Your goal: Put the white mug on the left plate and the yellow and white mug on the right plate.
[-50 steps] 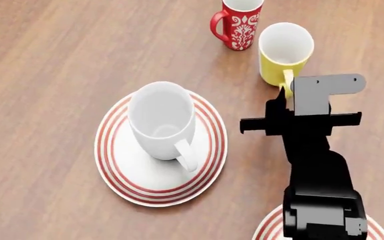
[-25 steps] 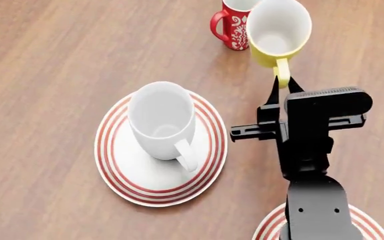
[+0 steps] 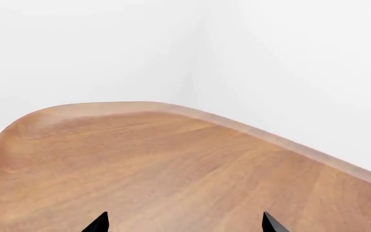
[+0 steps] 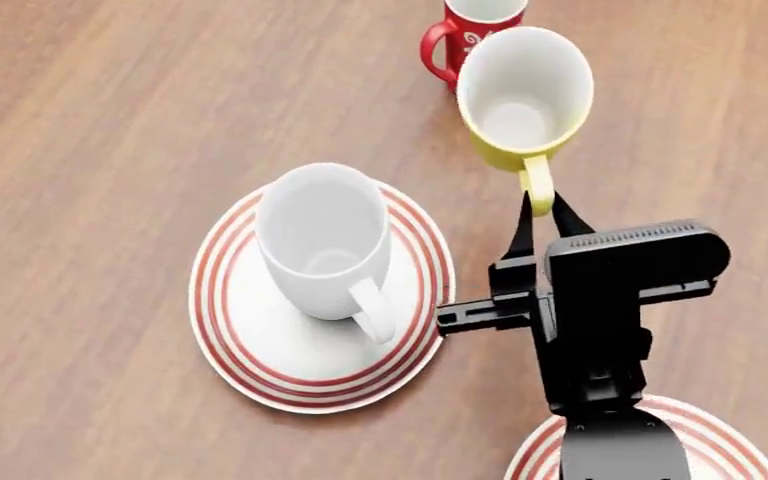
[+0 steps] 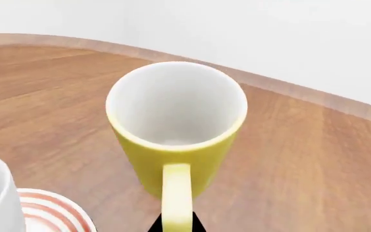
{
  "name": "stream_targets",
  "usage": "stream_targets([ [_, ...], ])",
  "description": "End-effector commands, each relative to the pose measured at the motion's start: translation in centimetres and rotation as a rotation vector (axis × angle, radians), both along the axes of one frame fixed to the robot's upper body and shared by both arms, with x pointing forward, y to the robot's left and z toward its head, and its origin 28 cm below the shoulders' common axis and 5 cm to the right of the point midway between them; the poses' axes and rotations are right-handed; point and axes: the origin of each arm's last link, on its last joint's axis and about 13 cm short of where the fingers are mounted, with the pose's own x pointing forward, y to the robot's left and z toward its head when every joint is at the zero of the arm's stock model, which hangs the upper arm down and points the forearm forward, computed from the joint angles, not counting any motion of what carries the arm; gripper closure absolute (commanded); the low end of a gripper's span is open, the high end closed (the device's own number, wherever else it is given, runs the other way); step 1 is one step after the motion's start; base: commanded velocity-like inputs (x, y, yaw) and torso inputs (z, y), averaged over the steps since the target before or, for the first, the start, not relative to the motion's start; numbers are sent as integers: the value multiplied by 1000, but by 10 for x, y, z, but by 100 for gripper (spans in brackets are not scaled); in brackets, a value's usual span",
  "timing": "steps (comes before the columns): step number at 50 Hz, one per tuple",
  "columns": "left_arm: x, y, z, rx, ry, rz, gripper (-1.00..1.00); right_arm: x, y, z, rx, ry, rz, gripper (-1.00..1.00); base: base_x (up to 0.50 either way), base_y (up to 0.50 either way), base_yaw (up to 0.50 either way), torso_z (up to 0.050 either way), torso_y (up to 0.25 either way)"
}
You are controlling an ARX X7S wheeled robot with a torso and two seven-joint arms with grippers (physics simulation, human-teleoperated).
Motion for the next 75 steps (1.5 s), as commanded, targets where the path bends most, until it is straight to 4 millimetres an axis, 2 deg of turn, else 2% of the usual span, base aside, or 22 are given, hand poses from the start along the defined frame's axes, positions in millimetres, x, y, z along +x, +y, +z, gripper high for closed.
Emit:
stream_targets([
  [1, 12, 4, -7, 45, 31, 14, -100, -26, -3, -10, 76, 1, 74, 100, 0, 0, 0, 0, 0],
  [4, 15, 5, -5, 51, 29, 17, -100, -48, -9, -8, 69, -5, 63, 100, 0, 0, 0, 0, 0],
  [9, 15, 5, -5, 59, 29, 16, -100, -69, -23, -7, 70, 12, 7, 100, 0, 0, 0, 0, 0],
  [13, 14, 5, -5, 58, 31, 21, -100, -85, -31, 3, 89, 2, -2, 100, 0, 0, 0, 0, 0],
  [25, 3, 0, -3, 57, 28, 23, -100, -116, -32, 18, 60, -15, 10, 100, 0, 0, 0, 0, 0],
  [42, -2, -3, -3, 59, 24, 20, -100, -190, -41, 12, 44, 35, -46, 100, 0, 0, 0, 0, 1],
  [62, 0, -6, -5, 62, 24, 17, -100, -243, -46, 2, 38, 105, -62, 100, 0, 0, 0, 0, 0],
  [66, 0, -6, -5, 58, 30, 17, -100, -254, -47, 5, 24, 105, -77, 100, 0, 0, 0, 0, 0],
  [75, 1, -6, -3, 37, 40, 17, -100, -270, -47, -3, 38, 136, -76, 100, 0, 0, 0, 0, 0],
])
